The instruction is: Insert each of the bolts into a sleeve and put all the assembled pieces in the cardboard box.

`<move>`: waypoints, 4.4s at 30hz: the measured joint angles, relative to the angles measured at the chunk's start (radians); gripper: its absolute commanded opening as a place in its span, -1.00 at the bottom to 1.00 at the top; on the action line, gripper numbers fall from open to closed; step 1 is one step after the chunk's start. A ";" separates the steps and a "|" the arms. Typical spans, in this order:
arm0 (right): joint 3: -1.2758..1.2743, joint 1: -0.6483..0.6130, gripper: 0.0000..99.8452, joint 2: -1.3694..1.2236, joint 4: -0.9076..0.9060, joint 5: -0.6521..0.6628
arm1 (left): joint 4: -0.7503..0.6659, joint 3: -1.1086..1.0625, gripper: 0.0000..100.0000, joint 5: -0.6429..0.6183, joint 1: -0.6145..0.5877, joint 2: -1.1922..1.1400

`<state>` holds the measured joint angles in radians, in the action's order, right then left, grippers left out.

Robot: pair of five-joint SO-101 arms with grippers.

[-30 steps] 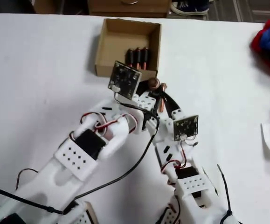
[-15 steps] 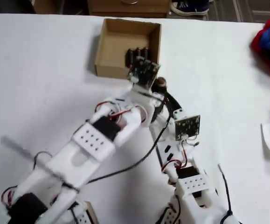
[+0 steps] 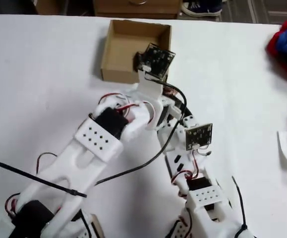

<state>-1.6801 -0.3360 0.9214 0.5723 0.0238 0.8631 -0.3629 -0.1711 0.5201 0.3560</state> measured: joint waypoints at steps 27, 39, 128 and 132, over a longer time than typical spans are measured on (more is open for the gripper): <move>0.026 0.061 -0.96 -0.002 -0.233 -0.130 | 0.508 0.440 -0.58 0.086 -0.543 -0.006; 0.769 0.072 -0.95 -0.149 -1.169 -0.180 | 0.307 0.057 -0.58 0.305 -0.790 -0.005; 3.069 -0.057 -0.66 -2.272 -1.410 -0.176 | 0.123 -0.296 -0.58 0.295 -0.795 -0.006; 3.086 -0.055 -0.84 -2.272 -1.410 -0.176 | 0.123 -0.296 -0.58 0.295 -0.795 -0.006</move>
<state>1.4055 -0.3913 -1.3510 -0.8378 -0.1527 0.9858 -0.6590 0.1235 -0.2746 0.3498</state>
